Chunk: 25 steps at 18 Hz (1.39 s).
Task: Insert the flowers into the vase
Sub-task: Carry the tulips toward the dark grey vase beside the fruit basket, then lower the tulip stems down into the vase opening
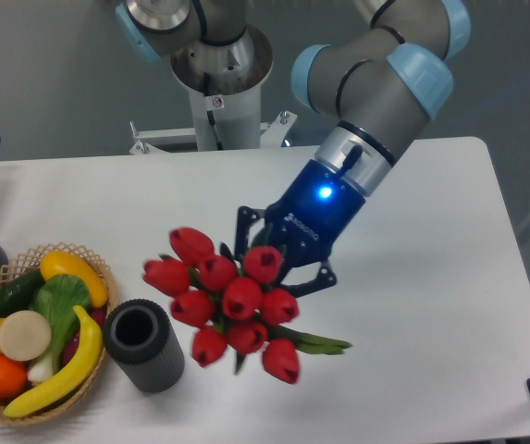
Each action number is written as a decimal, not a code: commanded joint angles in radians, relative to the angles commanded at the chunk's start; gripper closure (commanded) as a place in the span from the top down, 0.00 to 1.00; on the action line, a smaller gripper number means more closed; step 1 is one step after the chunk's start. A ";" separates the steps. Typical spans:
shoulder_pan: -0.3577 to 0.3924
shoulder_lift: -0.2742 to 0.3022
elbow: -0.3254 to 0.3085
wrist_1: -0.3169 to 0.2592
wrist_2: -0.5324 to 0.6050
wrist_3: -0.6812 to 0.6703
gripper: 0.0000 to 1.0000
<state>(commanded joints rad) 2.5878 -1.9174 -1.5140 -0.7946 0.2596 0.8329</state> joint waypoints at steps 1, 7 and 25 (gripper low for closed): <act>-0.008 -0.005 -0.006 0.011 -0.026 0.005 0.06; -0.064 -0.020 -0.060 0.057 -0.112 0.028 0.06; -0.164 -0.198 0.075 0.064 -0.151 0.057 0.09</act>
<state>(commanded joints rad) 2.4237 -2.1154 -1.4389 -0.7302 0.1089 0.8897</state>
